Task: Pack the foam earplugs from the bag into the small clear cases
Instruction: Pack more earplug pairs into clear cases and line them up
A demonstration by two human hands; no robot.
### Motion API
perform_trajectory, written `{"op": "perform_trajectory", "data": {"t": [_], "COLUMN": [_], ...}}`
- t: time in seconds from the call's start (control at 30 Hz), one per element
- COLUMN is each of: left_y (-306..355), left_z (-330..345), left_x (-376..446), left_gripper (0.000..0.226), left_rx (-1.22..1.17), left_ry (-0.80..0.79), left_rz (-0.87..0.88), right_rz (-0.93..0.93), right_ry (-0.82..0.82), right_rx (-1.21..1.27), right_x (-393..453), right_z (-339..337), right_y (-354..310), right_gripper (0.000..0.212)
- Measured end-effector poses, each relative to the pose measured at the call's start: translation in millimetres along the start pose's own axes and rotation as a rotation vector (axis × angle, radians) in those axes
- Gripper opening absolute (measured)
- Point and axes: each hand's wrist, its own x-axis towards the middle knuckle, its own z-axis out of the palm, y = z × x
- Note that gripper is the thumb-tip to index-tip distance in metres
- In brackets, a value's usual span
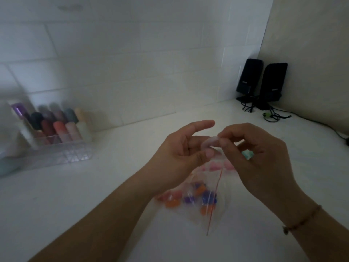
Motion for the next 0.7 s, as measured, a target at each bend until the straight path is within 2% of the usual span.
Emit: {"op": "perform_trajectory", "data": {"t": [0.1,0.17,0.3,0.43,0.5,0.57,0.63,0.7], "left_y": [-2.6,-1.9,2.0,1.1,2.4,4.0,3.4,-1.5], "left_z": [-2.3,-4.8,-12.6,-7.4,-7.2,-12.5,-22.6,-31.5], "left_x": [-3.5,-3.2,0.4,1.7,3.5,7.0,11.7,15.5], "left_gripper": [0.069,0.07,0.054,0.047,0.04,0.029,0.018,0.015], "left_rx": [0.087,0.104,0.057,0.047,-0.021,-0.156,-0.299,-0.417], "left_ry": [-0.16,-0.206,-0.181,-0.263,-0.194,-0.039,0.141,0.294], "left_rz": [-0.035,-0.069,-0.072,-0.033,-0.073,-0.129,-0.195,-0.257], "right_rz": [0.025,0.011,-0.083,-0.124,-0.093,-0.057,-0.057,-0.05], "right_ry": [0.003,0.015,0.108,0.219,0.194,0.111,-0.052,-0.308], "right_rx": [0.03,0.038,-0.039,-0.103,-0.075,-0.046,-0.043,-0.057], "right_x": [-1.5,-2.5,-3.3,0.9,3.2,4.0,3.2,1.9], "right_z": [3.0,6.1,7.1,14.0,14.9,6.4,-10.0,-25.9], "right_y": [-0.3,-0.5,-1.3,-7.0,-9.7,-9.6,-6.2,-2.2], "right_gripper": [0.008,0.008,0.012,0.01,0.009,0.011,0.009,0.009]}}
